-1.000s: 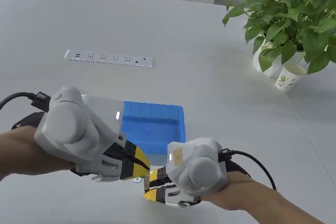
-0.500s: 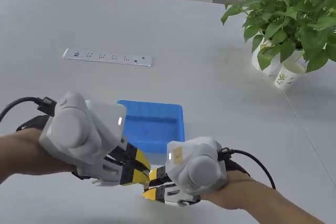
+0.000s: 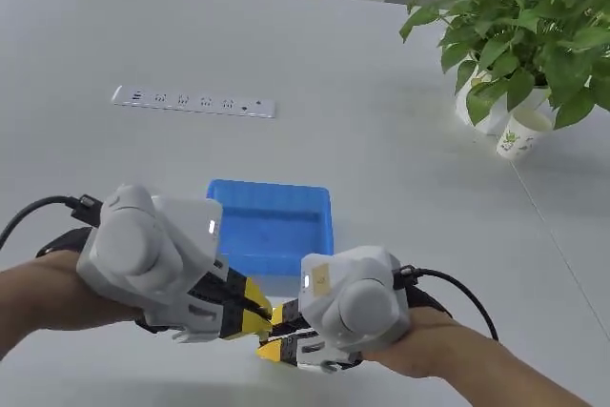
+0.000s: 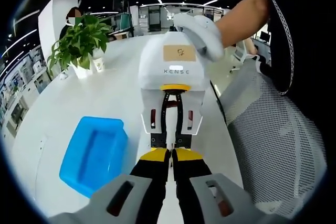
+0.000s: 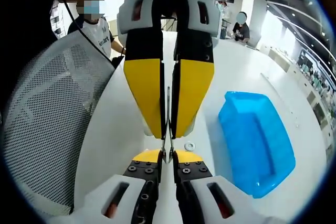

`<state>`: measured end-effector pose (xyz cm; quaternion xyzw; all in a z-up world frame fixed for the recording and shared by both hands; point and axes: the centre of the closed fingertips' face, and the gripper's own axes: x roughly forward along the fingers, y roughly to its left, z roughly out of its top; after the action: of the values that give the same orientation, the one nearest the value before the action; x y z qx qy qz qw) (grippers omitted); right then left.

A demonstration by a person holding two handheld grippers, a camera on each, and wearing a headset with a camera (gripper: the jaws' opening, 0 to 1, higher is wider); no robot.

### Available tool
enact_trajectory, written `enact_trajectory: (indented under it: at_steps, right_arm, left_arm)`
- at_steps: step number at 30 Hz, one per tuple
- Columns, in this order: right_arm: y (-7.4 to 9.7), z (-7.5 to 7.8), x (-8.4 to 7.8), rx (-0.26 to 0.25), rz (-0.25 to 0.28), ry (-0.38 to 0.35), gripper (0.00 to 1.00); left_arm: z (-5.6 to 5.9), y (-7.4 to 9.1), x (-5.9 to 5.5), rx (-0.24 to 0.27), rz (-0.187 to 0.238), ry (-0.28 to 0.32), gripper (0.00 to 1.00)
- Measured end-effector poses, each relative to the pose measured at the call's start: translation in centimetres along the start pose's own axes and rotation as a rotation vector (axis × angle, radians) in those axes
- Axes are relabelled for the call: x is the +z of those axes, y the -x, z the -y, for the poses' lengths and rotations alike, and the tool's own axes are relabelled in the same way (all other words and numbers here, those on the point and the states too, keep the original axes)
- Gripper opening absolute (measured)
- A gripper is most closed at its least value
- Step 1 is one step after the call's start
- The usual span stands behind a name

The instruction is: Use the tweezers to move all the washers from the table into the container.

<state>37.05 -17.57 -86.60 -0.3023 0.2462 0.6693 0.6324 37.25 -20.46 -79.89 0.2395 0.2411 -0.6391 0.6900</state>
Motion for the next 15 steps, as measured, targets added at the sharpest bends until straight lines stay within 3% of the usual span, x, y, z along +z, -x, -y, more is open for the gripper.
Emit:
enact_trajectory:
  at_steps: [15]
  right_arm:
    - [0.16,0.31,0.27,-0.015,0.01,0.005,0.11]
  left_arm:
    - [-0.06,0.37,0.05,-0.008,-0.023,-0.035,0.07]
